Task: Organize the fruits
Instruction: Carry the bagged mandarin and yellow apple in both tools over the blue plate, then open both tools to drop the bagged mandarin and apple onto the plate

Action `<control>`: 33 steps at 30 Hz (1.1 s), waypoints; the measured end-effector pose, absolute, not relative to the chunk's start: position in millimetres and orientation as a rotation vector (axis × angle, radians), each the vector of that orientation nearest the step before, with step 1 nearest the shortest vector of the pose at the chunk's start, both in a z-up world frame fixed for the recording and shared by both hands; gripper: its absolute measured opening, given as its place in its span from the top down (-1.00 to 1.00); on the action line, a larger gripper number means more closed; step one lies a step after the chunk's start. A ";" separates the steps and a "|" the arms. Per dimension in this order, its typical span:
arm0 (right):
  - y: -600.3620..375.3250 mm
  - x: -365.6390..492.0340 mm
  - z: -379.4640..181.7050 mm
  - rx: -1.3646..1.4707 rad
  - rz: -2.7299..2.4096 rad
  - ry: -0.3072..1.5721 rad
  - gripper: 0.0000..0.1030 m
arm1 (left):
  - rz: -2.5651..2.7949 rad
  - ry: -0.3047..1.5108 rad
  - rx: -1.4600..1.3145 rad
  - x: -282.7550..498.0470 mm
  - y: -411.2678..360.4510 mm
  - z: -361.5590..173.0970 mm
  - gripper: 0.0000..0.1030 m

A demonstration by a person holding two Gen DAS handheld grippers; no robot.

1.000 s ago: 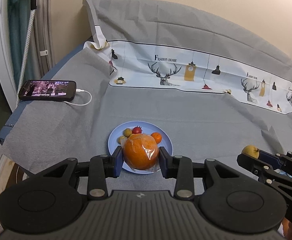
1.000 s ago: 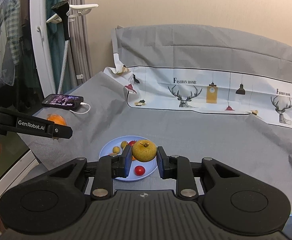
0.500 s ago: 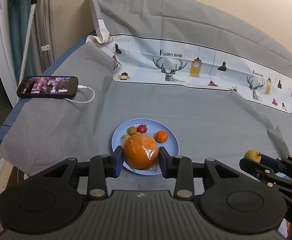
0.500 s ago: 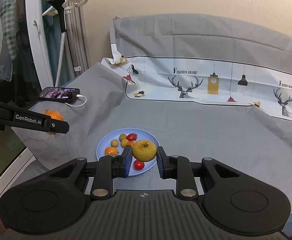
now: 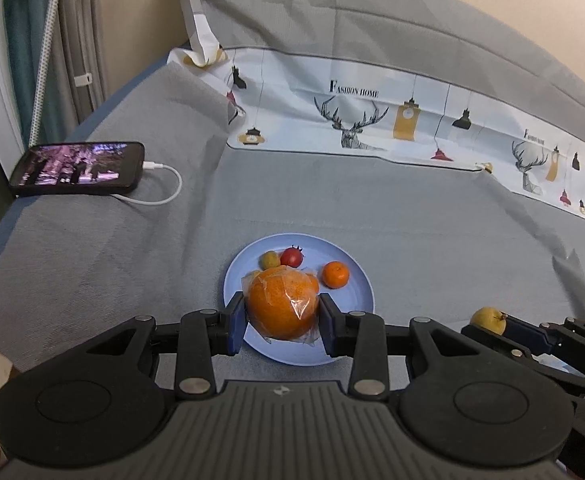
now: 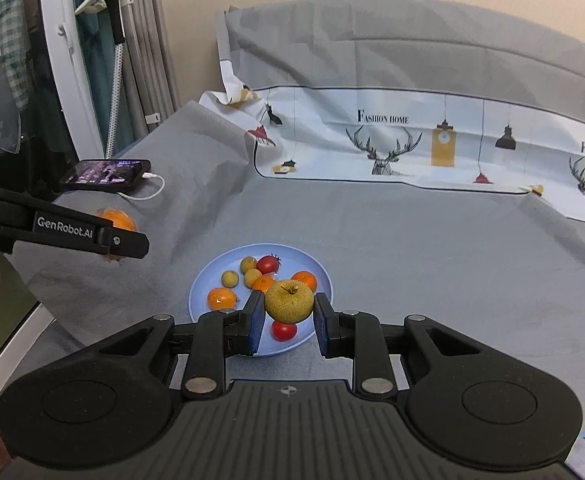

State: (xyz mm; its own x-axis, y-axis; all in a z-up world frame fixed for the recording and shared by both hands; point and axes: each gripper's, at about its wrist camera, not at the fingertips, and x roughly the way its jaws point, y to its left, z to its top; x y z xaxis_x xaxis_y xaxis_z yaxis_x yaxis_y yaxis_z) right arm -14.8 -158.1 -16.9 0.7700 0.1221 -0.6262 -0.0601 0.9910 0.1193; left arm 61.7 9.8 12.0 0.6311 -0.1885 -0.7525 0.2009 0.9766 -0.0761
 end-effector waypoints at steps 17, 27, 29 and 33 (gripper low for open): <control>-154.1 72.1 -69.5 0.077 0.125 0.778 0.47 | -0.199 0.957 0.052 136.0 -10.0 -43.8 0.21; -145.8 109.4 -106.4 0.027 0.158 0.847 0.47 | -0.180 1.021 0.092 169.6 -12.2 -84.5 0.21; -144.6 115.3 -112.2 0.019 0.162 0.858 0.47 | -0.178 1.032 0.096 175.0 -12.7 -90.8 0.21; -140.0 127.3 -122.5 -0.005 0.178 0.870 0.47 | -0.192 1.039 0.113 182.1 -14.0 -98.5 0.18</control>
State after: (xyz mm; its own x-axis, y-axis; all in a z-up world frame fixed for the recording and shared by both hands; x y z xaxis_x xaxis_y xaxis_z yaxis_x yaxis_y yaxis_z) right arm 127.3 -140.0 -122.5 0.6306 0.1534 -0.7608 -0.1578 0.9851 0.0679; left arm 182.1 -14.0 -98.5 0.4920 -0.1048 -0.8643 0.2115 0.9774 0.0018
